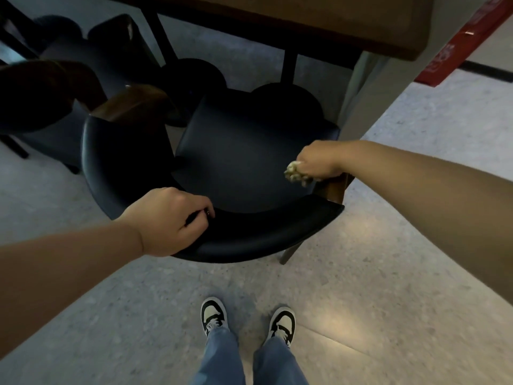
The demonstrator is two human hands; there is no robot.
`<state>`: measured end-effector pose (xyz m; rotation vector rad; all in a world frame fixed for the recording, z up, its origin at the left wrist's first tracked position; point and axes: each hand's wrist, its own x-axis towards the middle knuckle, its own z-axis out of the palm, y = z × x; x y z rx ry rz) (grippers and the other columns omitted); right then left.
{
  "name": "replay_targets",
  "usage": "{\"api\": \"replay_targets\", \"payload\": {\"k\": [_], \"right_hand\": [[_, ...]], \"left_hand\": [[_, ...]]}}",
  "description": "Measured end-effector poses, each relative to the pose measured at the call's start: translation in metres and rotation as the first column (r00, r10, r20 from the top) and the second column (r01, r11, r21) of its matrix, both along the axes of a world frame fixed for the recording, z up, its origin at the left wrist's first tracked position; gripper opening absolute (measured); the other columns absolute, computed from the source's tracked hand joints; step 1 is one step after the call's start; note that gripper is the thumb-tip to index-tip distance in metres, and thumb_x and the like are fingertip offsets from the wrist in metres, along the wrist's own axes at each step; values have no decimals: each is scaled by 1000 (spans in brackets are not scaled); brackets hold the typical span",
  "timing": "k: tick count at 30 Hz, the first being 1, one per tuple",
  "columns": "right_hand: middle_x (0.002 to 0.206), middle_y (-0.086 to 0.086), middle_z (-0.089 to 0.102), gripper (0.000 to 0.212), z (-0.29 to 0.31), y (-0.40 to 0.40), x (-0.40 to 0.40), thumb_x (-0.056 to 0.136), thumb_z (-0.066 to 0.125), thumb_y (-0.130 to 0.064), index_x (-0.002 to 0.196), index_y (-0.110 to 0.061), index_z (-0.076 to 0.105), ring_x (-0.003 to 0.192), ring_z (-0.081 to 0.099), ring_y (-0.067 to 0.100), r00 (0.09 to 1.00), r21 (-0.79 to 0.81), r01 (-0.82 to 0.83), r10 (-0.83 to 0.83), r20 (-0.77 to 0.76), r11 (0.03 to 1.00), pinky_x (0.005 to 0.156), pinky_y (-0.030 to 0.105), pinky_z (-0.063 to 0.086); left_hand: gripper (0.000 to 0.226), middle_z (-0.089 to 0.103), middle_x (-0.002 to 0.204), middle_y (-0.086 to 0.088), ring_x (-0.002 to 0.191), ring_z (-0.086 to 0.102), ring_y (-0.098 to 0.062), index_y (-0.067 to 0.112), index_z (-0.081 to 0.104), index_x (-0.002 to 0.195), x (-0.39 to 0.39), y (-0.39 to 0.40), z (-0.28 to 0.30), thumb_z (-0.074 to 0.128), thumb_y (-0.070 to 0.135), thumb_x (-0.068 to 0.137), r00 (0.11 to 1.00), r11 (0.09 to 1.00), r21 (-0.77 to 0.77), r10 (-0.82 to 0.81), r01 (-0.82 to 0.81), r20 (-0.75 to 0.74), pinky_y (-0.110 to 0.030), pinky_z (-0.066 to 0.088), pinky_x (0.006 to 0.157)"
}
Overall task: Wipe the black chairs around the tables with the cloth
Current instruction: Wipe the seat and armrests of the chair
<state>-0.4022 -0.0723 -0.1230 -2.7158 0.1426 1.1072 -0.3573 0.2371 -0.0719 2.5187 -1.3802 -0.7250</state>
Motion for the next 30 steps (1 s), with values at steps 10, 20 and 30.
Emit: {"api": "replay_targets", "payload": {"k": [10, 20, 30], "right_hand": [[105, 18, 57, 29, -50, 50, 12, 101, 40, -18, 105, 1, 61, 87, 53, 29, 949, -88, 118, -139, -283, 989, 70, 29, 36], [88, 7, 56, 15, -51, 56, 10, 94, 49, -19, 88, -7, 57, 75, 51, 22, 948, -1, -5, 5, -318, 1000, 61, 29, 39], [77, 1, 59, 27, 29, 76, -15, 97, 46, -29, 77, -17, 59, 74, 57, 23, 986, 235, -79, 110, -124, 969, 71, 41, 47]], "left_hand": [[40, 61, 64, 13, 57, 55, -4, 29, 69, 95, 2, 1, -4, 33, 40, 84, 1000, 999, -47, 16, -16, -3, -30, 50, 63], [45, 62, 61, 9, 57, 58, -10, 27, 69, 88, 1, 2, -3, 28, 44, 83, 999, 993, -107, 50, -50, -8, -31, 50, 61], [46, 64, 64, 6, 59, 60, -15, 23, 69, 86, -1, 2, 1, 27, 43, 82, 998, 988, -139, 61, -63, -18, -33, 50, 61]]}}
